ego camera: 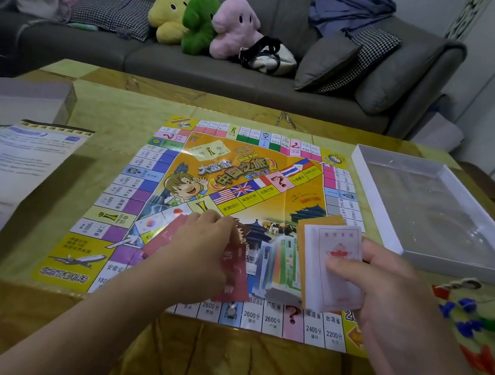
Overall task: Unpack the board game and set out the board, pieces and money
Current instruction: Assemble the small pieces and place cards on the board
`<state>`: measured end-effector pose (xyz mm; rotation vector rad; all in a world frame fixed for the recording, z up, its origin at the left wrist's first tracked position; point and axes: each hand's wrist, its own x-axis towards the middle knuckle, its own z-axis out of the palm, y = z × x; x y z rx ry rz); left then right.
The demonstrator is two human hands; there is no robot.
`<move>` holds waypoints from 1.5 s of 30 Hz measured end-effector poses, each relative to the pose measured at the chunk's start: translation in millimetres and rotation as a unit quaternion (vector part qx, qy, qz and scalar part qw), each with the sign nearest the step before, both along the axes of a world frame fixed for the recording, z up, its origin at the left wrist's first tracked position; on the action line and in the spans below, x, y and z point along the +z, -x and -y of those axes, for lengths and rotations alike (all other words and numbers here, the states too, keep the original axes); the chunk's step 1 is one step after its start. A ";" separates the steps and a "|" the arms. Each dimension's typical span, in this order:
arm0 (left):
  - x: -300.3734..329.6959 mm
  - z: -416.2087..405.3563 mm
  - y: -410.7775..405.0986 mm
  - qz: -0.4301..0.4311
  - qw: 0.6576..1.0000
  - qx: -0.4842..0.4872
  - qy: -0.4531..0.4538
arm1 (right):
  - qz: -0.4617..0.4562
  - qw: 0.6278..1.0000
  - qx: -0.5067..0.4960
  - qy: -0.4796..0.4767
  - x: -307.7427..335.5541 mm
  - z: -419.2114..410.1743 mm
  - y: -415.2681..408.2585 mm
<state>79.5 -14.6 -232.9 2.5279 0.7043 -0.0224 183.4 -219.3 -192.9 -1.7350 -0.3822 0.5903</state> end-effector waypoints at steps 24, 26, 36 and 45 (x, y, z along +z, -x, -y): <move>47.4 29.4 17.4 0.187 0.932 0.054 0.305 | -0.086 0.994 0.032 -0.060 -7.3 -5.8 7.6; 50.0 56.9 17.0 0.197 0.881 0.015 0.430 | -0.069 0.995 0.028 -0.061 -6.9 -7.8 11.1; 46.7 79.3 15.8 0.321 0.845 0.057 0.424 | 0.061 0.997 0.000 -0.043 -1.8 -5.3 19.2; 48.2 71.2 15.6 0.355 0.811 0.126 0.447 | -0.017 0.994 -0.013 -0.111 2.5 -0.2 6.4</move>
